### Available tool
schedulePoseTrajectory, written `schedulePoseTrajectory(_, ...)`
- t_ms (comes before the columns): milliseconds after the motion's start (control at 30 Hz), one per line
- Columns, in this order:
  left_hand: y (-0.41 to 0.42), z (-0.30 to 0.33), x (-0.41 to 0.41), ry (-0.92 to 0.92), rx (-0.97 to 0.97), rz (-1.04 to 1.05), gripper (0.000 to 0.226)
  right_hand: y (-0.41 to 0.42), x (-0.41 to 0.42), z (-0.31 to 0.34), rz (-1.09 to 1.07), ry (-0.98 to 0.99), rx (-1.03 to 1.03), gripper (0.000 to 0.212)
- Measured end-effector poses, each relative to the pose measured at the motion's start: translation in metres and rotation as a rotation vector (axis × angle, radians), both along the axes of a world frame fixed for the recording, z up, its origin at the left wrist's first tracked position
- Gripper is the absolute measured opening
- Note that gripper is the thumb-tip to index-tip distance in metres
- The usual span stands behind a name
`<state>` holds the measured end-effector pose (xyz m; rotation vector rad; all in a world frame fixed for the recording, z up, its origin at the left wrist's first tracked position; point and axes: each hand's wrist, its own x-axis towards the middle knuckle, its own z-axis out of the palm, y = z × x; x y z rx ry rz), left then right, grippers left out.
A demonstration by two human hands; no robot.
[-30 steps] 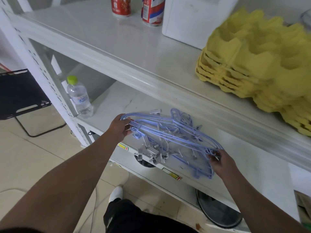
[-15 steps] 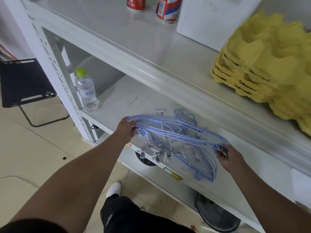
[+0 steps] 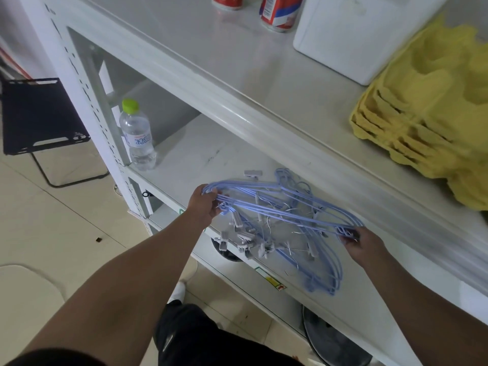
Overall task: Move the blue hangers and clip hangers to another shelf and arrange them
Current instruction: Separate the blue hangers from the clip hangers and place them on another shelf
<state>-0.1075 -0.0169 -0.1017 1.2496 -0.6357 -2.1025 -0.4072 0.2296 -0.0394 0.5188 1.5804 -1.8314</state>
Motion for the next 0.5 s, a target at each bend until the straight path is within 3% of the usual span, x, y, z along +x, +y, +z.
schedulePoseTrajectory(267,0.013,-0.007,-0.002,0.011,0.014,0.045,0.014,-0.010,0.016,0.010,0.015,0.107,0.080,0.036)
schedulePoseTrajectory(500,0.016,-0.005,0.005,0.066,-0.037,0.028,0.021,-0.004,-0.002,-0.009,-0.028,0.040,-0.079,0.030)
